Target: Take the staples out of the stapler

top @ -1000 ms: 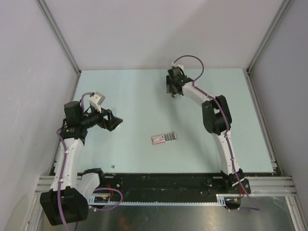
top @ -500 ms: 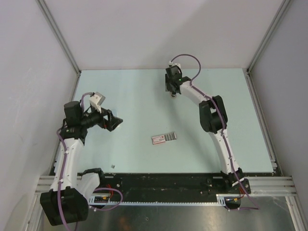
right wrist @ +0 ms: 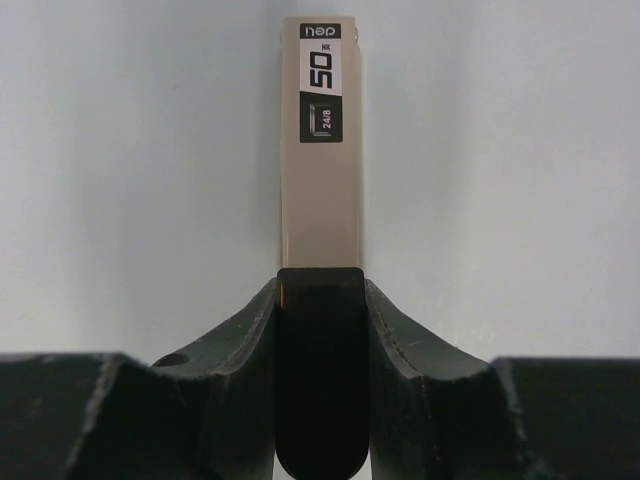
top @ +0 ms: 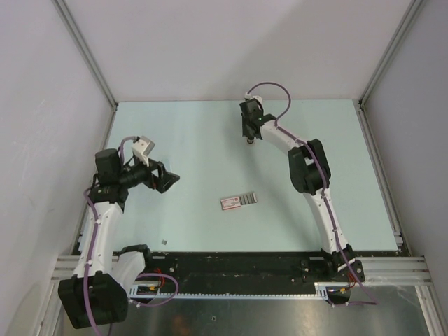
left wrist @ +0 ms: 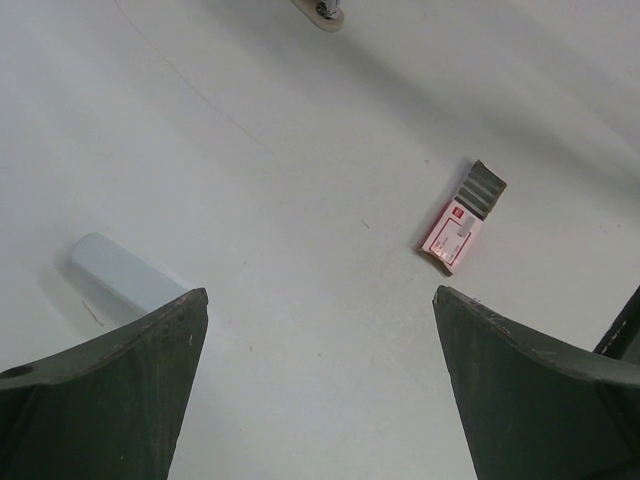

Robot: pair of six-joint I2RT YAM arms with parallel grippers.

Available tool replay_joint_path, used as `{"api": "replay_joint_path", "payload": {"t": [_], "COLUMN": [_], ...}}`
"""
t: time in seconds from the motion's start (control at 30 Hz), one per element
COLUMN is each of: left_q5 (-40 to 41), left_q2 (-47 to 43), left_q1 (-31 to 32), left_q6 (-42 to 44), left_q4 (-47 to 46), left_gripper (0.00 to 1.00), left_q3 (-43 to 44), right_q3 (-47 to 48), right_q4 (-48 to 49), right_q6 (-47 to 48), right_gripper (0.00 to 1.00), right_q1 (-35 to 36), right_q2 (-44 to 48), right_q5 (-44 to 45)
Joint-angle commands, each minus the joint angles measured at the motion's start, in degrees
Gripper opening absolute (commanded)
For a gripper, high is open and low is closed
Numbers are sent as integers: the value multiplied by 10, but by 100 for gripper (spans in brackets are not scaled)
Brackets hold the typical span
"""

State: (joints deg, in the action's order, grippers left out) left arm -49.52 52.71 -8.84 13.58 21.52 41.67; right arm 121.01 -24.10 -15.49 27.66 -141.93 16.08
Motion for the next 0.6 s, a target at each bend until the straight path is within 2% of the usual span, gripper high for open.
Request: {"api": "replay_joint_path", "payload": {"t": [0.0, 0.2, 0.37, 0.57], "left_q5": [17, 44, 46, 50], "left_q2": [-6, 39, 107, 145], "left_q1": [36, 122, 137, 145], "left_q6": [5, -42, -75, -100], "left_q4": [-17, -74, -113, -176], "left_gripper": [99, 100, 99, 100], "left_q3": [-11, -28, -28, -44], "right_q3": [-59, -184, -261, -308], "right_q4": [25, 112, 192, 246], "right_q6": [-48, -181, -286, -351], "right_gripper": [12, 1, 0, 0], "right_q1": [32, 85, 133, 172], "right_q2": [91, 184, 227, 257], "right_q5": [-12, -58, -74, -84]}}
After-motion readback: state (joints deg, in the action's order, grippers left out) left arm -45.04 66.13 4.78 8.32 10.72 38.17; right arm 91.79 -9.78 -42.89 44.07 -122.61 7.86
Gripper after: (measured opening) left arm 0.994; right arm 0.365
